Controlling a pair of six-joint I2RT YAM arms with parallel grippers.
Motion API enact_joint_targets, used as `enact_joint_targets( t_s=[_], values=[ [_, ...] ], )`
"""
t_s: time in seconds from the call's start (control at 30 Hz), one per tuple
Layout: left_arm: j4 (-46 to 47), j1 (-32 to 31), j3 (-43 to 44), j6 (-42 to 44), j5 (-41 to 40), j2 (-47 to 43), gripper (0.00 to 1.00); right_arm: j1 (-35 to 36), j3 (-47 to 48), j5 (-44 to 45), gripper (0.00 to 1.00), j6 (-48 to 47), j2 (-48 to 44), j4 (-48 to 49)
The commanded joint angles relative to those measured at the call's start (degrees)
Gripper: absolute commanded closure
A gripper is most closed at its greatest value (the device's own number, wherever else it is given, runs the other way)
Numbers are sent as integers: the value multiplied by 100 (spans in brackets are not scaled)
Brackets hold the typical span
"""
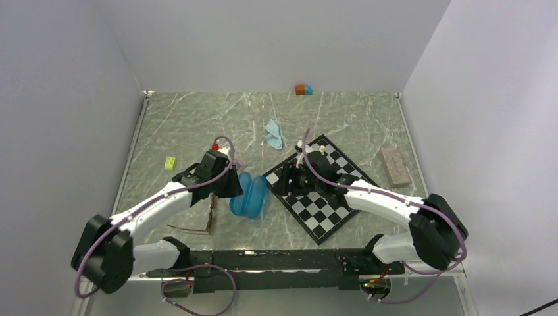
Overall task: Organize the sunglasses
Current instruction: Pick up the opened sunglasses case from the center of the board, then pass from the left arm to the right, then place the opened sunglasses case at the center of the board.
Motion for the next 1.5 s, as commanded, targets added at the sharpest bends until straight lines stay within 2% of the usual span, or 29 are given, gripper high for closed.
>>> enact_joint_targets(
  t_s=[0.0, 0.07, 0.23, 0.53, 0.67, 0.7, 0.73, 0.77, 0.8, 0.93, 1.03, 1.13, 1.2, 1.37, 1.47],
  values=[
    [-459, -59, 70, -888, -926, -887, 100, 260, 582, 102, 38, 212, 548, 429],
    [-659, -55, -3, -1110, -1242, -1212, 100, 316, 771, 15, 38, 234, 808, 627],
    [-493, -82, -276, -1609, -1587, -1782, 100, 416, 1427, -99, 38, 241, 1291, 805],
    [-158, -104, -474, -2119, -1758, -2056, 100, 445, 2018, -270, 39, 366, 2021, 731],
    [102, -103, -550, -2256, -1804, -2140, 100, 473, 2255, -207, 41, 297, 2308, 392],
    [218, -105, -598, -2269, -1773, -2181, 100, 473, 2289, -220, 50, 217, 2370, 390],
    [333, -105, -639, -2293, -1749, -2195, 100, 473, 2349, -284, 73, 88, 2406, 401],
    [434, -105, -671, -2308, -1733, -2194, 97, 473, 2445, -302, 90, -76, 2445, 379],
    [476, -101, -672, -2303, -1732, -2180, 88, 473, 2573, -272, 100, -293, 2466, 323],
    [329, -101, -507, -2055, -1668, -2210, 35, 464, 3407, 344, 100, -2091, 2577, -371],
    [226, -103, -534, -1847, -1561, -2495, 3, 411, 4028, 977, 100, -3809, 2750, -924],
    [-48, -105, -599, -1661, -1483, -2834, 1, 373, 4268, 1501, 100, -5890, 2971, -980],
    [-297, -105, -690, -1693, -1440, -3075, 1, 371, 4217, 1807, 100, -6944, 3156, -733],
    [-1004, -105, -959, -1968, -1589, -3483, 1, 319, 4171, 2642, 100, -8956, 3864, 39],
    [-1365, -101, -1112, -2160, -1805, -3698, 1, 293, 4327, 2856, 100, -9588, 4298, 464]
  ],
)
